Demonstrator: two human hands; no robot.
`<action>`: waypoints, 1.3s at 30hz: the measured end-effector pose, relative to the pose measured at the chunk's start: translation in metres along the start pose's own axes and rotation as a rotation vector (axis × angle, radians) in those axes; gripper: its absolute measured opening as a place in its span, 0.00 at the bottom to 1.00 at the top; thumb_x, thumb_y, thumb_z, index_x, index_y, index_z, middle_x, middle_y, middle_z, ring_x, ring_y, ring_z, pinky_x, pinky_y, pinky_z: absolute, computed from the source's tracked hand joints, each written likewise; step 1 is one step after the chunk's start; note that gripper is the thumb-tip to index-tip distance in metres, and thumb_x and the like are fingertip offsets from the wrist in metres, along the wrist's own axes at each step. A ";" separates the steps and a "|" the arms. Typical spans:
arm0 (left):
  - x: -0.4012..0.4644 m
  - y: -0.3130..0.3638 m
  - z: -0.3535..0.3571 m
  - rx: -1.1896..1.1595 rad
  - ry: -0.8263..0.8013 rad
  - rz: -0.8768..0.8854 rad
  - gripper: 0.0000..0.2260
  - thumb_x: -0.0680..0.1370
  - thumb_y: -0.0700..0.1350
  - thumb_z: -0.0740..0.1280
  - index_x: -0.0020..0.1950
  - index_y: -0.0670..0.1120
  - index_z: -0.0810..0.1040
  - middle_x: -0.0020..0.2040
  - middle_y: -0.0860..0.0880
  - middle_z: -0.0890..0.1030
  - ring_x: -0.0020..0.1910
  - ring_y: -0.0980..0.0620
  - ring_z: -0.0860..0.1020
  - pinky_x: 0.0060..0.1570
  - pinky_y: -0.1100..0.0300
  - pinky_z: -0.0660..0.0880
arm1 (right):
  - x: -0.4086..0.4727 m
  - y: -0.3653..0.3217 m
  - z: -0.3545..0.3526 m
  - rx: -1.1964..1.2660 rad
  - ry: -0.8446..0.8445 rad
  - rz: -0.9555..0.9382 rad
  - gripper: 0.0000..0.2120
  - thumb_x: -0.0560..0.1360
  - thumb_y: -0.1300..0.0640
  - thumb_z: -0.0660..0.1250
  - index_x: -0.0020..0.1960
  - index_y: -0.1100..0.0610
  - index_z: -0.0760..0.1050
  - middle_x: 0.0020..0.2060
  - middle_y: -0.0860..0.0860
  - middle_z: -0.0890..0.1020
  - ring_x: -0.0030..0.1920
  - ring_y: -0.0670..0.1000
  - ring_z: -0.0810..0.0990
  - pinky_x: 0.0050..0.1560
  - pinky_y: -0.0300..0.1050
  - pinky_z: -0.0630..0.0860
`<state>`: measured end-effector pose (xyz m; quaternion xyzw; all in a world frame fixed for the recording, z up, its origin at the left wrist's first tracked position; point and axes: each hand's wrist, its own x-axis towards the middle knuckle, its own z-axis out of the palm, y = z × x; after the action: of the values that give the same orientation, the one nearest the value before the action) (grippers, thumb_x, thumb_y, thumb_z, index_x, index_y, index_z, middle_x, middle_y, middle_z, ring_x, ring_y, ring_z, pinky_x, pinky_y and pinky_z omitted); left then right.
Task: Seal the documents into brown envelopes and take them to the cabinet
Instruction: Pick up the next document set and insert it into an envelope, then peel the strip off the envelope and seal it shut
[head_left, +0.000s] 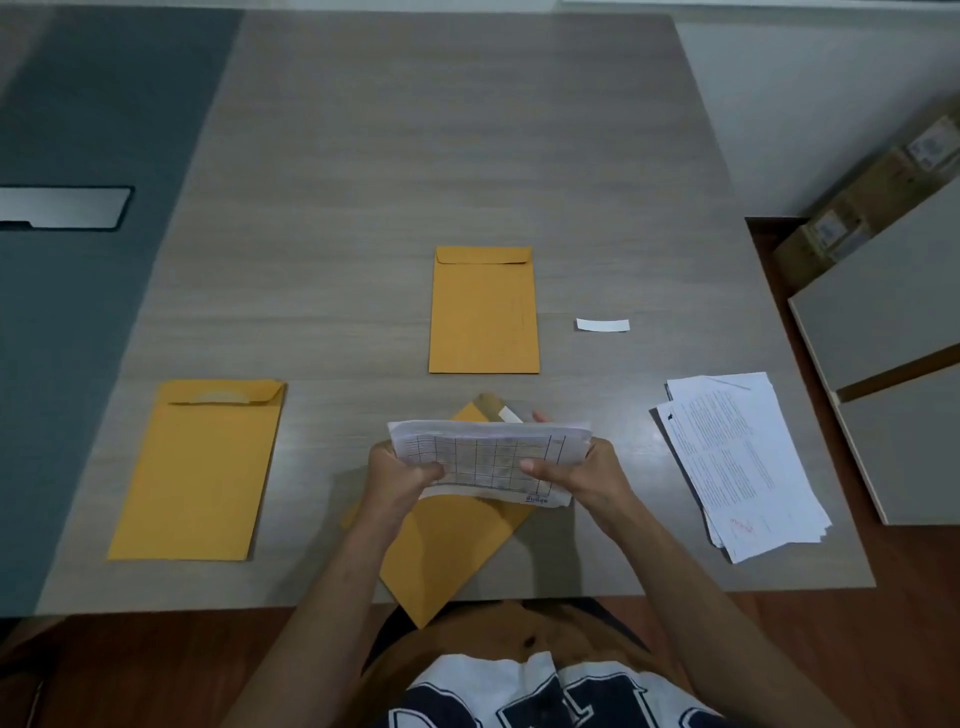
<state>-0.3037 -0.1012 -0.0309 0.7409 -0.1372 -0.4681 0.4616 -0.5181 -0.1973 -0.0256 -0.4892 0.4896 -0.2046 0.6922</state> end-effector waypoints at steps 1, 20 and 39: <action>0.000 0.003 0.002 -0.007 0.000 0.007 0.14 0.67 0.27 0.74 0.43 0.45 0.80 0.42 0.47 0.84 0.44 0.46 0.83 0.40 0.58 0.81 | 0.001 -0.001 0.000 -0.025 0.007 0.004 0.22 0.66 0.64 0.78 0.59 0.56 0.80 0.51 0.52 0.86 0.52 0.51 0.85 0.50 0.44 0.82; 0.014 0.000 0.067 1.412 -0.122 0.379 0.48 0.59 0.64 0.79 0.74 0.62 0.58 0.75 0.43 0.55 0.75 0.42 0.54 0.70 0.47 0.59 | 0.020 -0.061 -0.091 -0.558 0.377 -0.082 0.17 0.71 0.53 0.76 0.54 0.63 0.82 0.50 0.58 0.85 0.40 0.52 0.80 0.46 0.49 0.80; 0.024 0.007 0.060 1.433 -0.232 0.554 0.46 0.57 0.59 0.82 0.69 0.56 0.62 0.76 0.46 0.56 0.74 0.44 0.58 0.70 0.49 0.62 | 0.042 -0.059 -0.100 -0.652 0.030 0.145 0.14 0.69 0.54 0.77 0.53 0.56 0.83 0.44 0.51 0.86 0.41 0.51 0.85 0.44 0.48 0.82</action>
<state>-0.3387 -0.1532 -0.0465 0.7435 -0.6340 -0.2072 -0.0474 -0.5760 -0.3030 0.0022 -0.6456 0.5730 0.0052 0.5047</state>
